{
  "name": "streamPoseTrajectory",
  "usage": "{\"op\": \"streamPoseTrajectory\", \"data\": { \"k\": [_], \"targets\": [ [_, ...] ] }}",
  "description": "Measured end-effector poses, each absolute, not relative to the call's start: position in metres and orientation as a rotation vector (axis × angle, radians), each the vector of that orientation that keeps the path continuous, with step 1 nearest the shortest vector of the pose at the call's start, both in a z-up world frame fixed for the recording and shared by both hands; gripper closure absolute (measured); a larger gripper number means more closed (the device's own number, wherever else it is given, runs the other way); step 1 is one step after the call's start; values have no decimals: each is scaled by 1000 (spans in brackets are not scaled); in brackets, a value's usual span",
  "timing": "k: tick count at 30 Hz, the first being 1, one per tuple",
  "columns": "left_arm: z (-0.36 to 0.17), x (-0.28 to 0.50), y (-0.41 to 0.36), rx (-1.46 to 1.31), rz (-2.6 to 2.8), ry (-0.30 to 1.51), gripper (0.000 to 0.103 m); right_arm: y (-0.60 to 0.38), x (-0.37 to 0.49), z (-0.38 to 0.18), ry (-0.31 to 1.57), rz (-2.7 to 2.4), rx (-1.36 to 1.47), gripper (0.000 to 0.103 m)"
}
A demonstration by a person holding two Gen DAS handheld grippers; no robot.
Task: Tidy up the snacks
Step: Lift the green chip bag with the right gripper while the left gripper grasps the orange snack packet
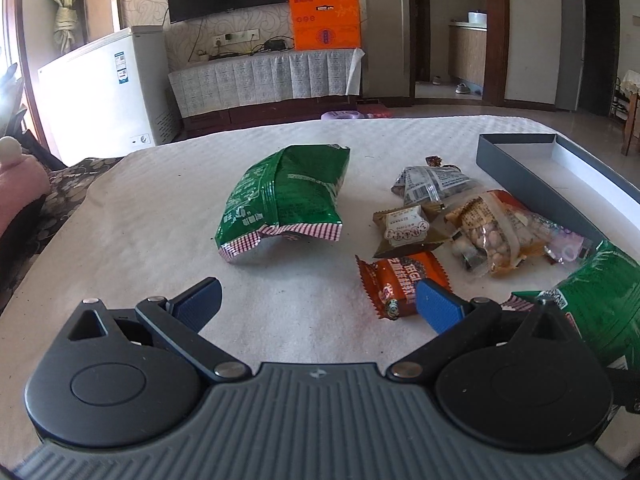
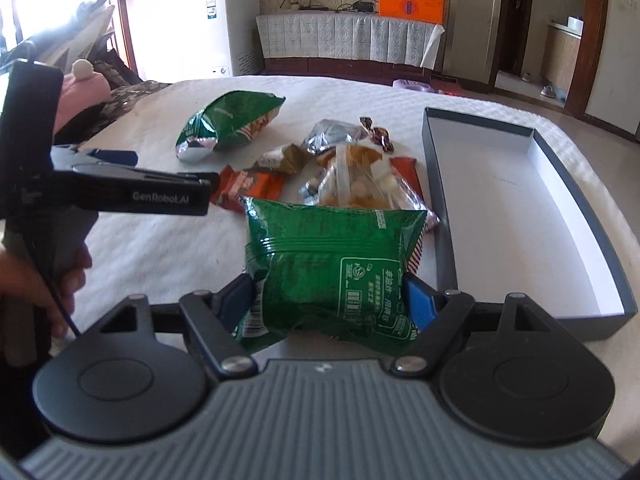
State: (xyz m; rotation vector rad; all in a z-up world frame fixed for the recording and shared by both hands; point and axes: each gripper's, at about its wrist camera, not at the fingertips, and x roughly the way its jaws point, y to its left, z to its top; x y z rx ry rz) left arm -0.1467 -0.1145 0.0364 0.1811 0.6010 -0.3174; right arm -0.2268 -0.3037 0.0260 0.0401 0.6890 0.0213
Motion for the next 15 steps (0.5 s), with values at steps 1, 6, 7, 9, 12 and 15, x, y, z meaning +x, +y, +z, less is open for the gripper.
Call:
{"op": "streamPoseTrajectory", "data": {
  "k": [1, 6, 7, 9, 12, 15],
  "targets": [
    [36, -147, -116, 186, -329, 605, 0, -305, -227, 26, 688, 26, 43, 22],
    [34, -151, -124, 189, -388, 610, 0, -307, -228, 24, 677, 52, 33, 21],
    [34, -150, -126, 178, -395, 614, 0, -308, -227, 24, 676, 54, 40, 21],
    [33, -147, -132, 155, -407, 629, 0, -310, -226, 24, 674, 60, 47, 21],
    [29, -140, -142, 159, -388, 655, 0, -312, -224, 24, 673, 61, 60, 20],
    [26, -136, -149, 139, -369, 668, 0, -317, -224, 23, 674, 51, 78, 20]
  ]
}}
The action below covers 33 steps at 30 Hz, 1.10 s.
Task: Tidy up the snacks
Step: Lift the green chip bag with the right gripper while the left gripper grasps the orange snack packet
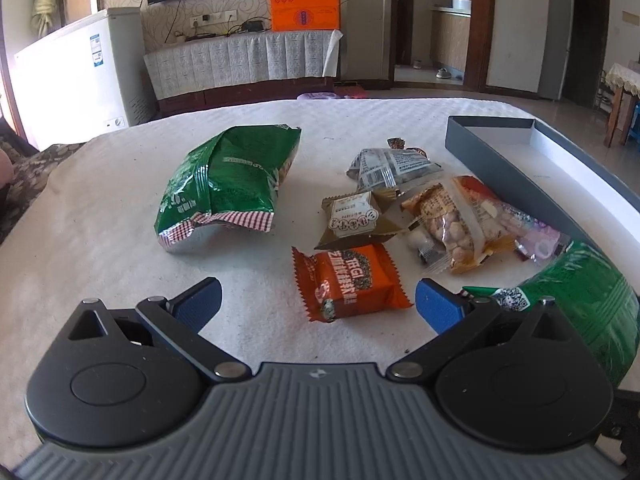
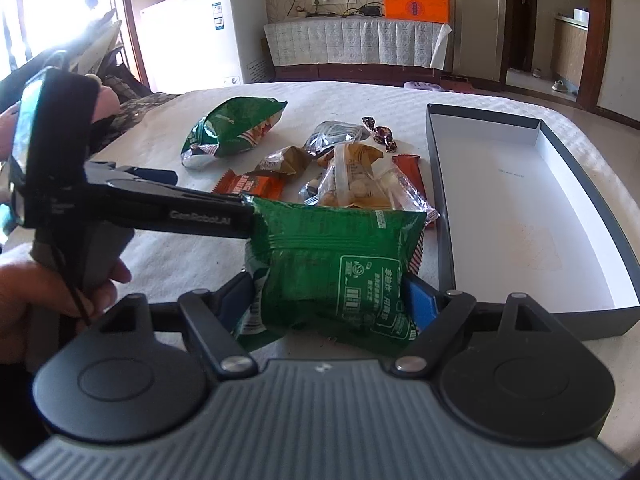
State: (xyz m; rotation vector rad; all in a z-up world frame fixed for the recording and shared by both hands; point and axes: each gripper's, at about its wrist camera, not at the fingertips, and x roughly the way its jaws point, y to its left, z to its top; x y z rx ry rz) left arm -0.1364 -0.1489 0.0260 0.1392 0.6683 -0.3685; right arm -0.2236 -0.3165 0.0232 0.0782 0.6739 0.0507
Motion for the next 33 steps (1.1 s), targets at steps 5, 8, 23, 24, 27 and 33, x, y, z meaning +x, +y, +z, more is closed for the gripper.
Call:
{"op": "streamPoseTrajectory", "data": {
  "k": [5, 8, 23, 24, 27, 33],
  "targets": [
    [21, -129, -156, 99, -363, 684, 0, -325, -223, 23, 672, 28, 101, 20],
    [19, -125, -157, 81, -366, 692, 0, -329, -223, 23, 670, 20, 116, 20],
    [11, -114, -158, 94, -342, 717, 0, -334, -226, 24, 684, 12, 99, 21],
    [10, -113, -159, 107, -340, 718, 0, -334, -226, 24, 684, 12, 99, 21],
    [8, -112, -159, 126, -333, 719, 0, -337, -227, 25, 686, 14, 102, 21],
    [5, -111, -163, 150, -324, 717, 0, -336, -227, 24, 683, 14, 89, 20]
  ]
}}
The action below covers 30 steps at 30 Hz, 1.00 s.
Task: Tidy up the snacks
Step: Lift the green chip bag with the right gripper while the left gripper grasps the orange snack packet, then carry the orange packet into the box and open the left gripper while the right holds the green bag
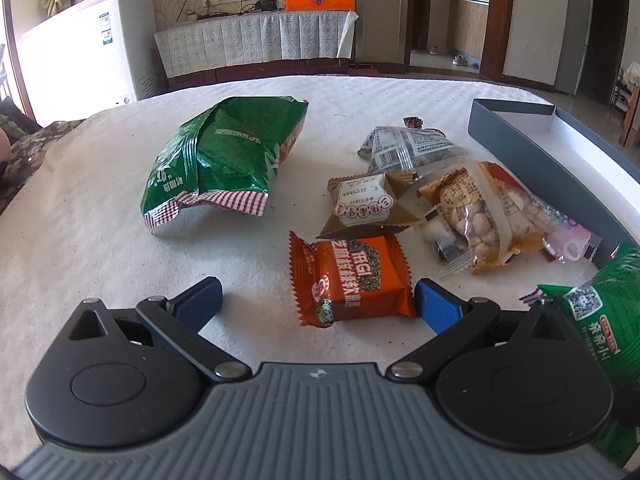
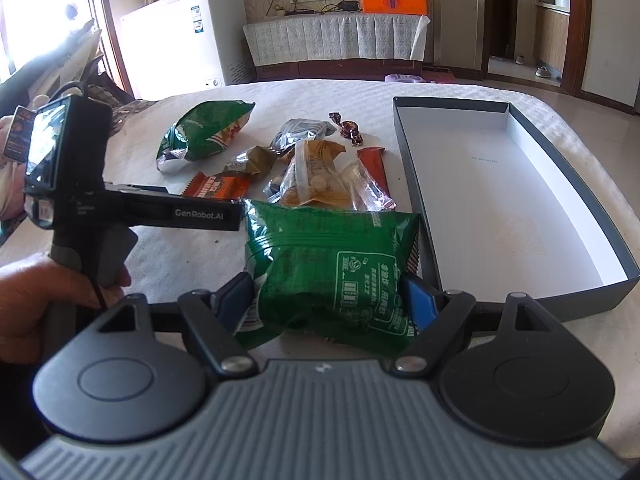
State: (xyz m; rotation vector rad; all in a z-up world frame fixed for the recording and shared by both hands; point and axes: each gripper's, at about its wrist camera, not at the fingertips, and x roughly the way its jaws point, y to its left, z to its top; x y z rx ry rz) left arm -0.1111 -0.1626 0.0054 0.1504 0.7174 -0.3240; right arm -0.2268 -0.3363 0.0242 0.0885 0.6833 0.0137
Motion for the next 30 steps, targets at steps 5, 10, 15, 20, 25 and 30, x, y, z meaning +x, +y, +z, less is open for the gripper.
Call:
{"op": "streamPoseTrajectory", "data": {
  "k": [5, 10, 15, 20, 25, 30],
  "targets": [
    [8, -117, -165, 180, -334, 677, 23, -326, -223, 23, 673, 4, 34, 19],
    [11, -121, -165, 183, -358, 669, 38, -319, -220, 21, 663, 2, -19, 17],
    [12, -123, -163, 177, -375, 672, 45, -317, -220, 21, 656, 7, -37, 19],
    [13, -126, -160, 160, -392, 677, 51, -319, -222, 25, 652, 16, -15, 22],
    [15, -130, -156, 147, -406, 678, 52, -317, -224, 28, 646, 32, -6, 23],
    [21, -133, -145, 119, -394, 671, 52, -315, -226, 33, 624, 41, 3, 23]
  ]
}}
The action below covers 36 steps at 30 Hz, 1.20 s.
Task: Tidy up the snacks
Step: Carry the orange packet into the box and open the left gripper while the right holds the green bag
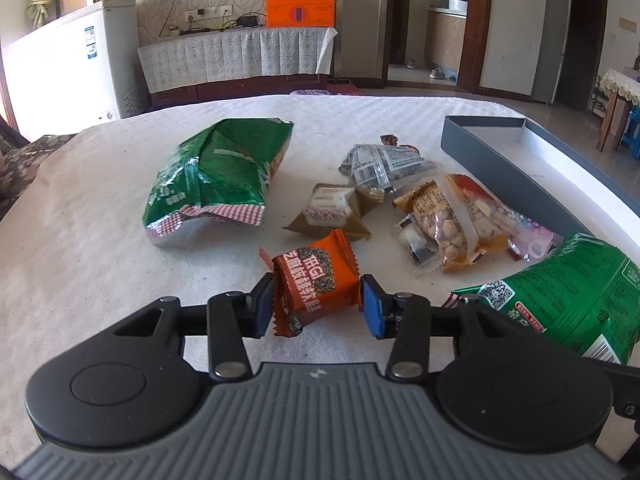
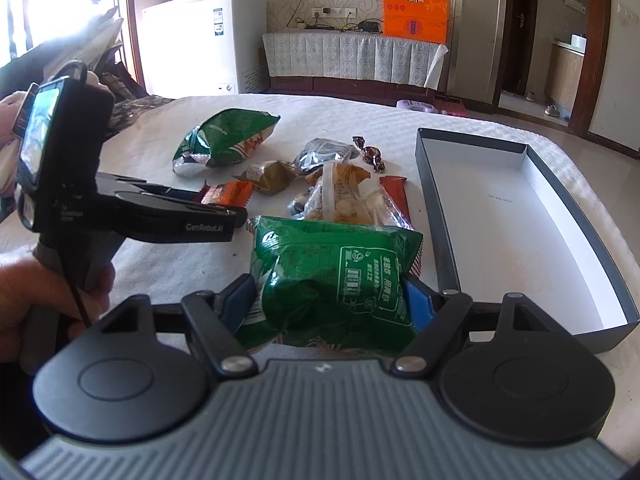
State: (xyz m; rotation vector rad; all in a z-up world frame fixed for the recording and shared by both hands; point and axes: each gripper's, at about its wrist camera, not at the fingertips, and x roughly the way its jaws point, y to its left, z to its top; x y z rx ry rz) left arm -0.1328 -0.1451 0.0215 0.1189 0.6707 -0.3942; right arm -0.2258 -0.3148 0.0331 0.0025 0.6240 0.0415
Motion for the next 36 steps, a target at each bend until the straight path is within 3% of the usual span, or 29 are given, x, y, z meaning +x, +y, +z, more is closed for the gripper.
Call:
{"op": "streamPoseTrajectory", "data": {
  "k": [15, 36],
  "targets": [
    [46, -140, -138, 113, -330, 632, 52, -315, -235, 51, 544, 66, 35, 23],
    [68, -144, -200, 128, -378, 586, 52, -353, -240, 72, 489, 21, 56, 23]
  ]
}}
